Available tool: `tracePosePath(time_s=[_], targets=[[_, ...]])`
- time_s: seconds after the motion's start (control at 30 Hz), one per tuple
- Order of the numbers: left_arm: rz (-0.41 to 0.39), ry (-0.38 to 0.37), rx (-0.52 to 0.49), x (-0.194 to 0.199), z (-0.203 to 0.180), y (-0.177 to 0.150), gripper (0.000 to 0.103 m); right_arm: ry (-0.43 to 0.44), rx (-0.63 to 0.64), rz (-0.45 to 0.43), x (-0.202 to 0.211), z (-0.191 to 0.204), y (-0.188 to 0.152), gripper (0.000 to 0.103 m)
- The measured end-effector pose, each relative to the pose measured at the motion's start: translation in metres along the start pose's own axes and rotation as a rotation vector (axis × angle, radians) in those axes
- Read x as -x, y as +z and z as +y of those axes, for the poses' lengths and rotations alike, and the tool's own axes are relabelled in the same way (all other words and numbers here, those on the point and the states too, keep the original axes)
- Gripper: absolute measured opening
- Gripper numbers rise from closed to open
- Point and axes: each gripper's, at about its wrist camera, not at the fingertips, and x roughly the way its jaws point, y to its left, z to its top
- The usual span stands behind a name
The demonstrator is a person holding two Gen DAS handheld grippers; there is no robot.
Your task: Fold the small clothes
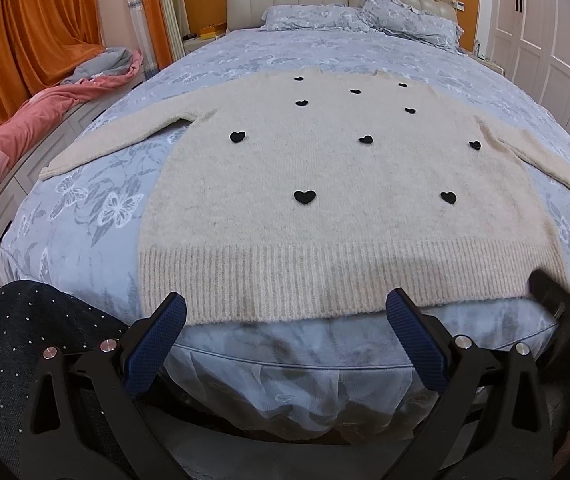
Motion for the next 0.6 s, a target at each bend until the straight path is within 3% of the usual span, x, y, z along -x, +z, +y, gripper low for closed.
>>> tracePosePath(time_s=[0.13, 0.27, 0.4, 0.53, 0.6], targets=[[0.028, -0.034, 0.053, -0.001, 0.016, 0.017, 0.098, 0.026, -0.165, -0.015, -0.012, -0.057, 0.048, 0.098], [0.058, -0.039, 0.101, -0.008, 0.032, 0.034, 0.098, -0.031, -0.358, 0.017, -0.053, -0.162, 0.11, 0.098], [0.064, 0.006, 0.106, -0.016, 0.043, 0.054, 0.098, -0.117, -0.578, 0.059, -0.108, -0.267, 0.15, 0.098], [0.075, 0.02, 0.142, -0.026, 0.05, 0.075, 0.098, -0.148, -0.838, 0.089, -0.154, -0.35, 0.159, 0.098], [0.078, 0.028, 0.155, -0.033, 0.051, 0.085, 0.098, -0.17, -0.943, 0.118, -0.173, -0.375, 0.155, 0.088]])
